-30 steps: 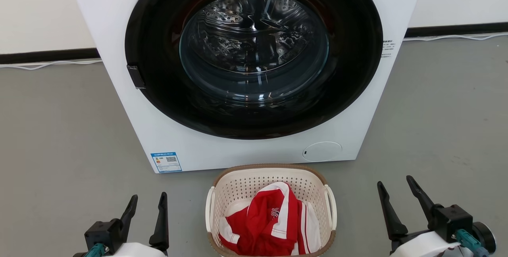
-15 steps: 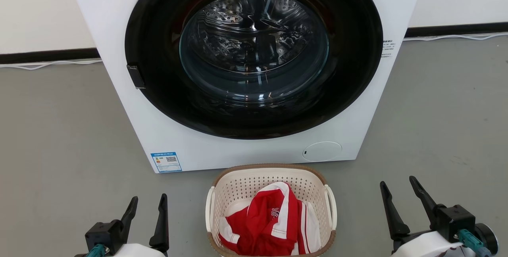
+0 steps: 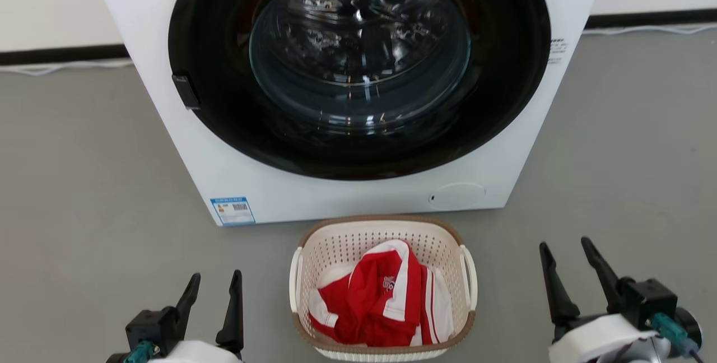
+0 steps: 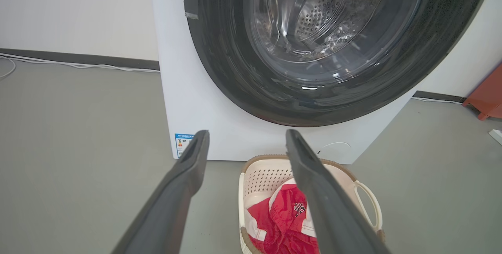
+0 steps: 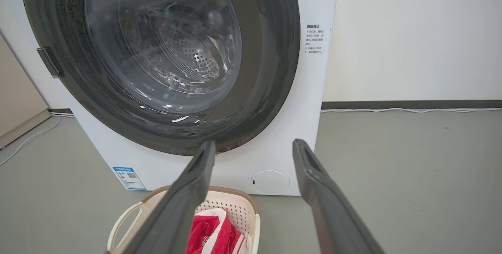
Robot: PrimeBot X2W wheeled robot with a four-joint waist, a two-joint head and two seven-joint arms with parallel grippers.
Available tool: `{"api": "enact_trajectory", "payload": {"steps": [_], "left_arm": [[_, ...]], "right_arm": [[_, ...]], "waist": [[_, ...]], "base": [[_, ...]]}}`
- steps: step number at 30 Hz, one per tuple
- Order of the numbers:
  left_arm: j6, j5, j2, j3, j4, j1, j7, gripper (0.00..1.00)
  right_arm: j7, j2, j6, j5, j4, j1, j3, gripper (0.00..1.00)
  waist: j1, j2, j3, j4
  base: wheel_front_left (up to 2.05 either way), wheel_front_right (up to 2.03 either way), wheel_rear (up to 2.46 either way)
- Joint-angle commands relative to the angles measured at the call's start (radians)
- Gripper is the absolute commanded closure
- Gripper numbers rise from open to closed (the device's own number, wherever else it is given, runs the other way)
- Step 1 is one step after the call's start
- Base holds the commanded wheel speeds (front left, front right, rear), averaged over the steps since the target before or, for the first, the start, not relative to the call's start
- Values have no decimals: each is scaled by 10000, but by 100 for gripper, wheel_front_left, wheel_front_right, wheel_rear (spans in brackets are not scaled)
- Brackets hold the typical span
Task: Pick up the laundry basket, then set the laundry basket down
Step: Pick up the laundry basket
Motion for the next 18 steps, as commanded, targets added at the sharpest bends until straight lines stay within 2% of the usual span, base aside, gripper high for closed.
{"api": "enact_trajectory", "payload": {"steps": [1, 10, 18], "left_arm": [[39, 22, 104, 258, -219, -545, -107, 0], [86, 38, 104, 22, 269, -1285, -107, 0], [129, 21, 104, -506, 1684, -2760, -107, 0]], "right_arm": [[-136, -54, 63, 61, -227, -468, 147, 0], [-136, 50, 63, 106, 273, -1204, 221, 0], [-136, 78, 63, 24, 2120, -2541, 318, 0]], "waist": [[0, -1, 142, 18], [0, -1, 1176, 85], [0, -1, 2632, 196]], "base": [[0, 0, 0], [0, 0, 0], [0, 0, 0]]}}
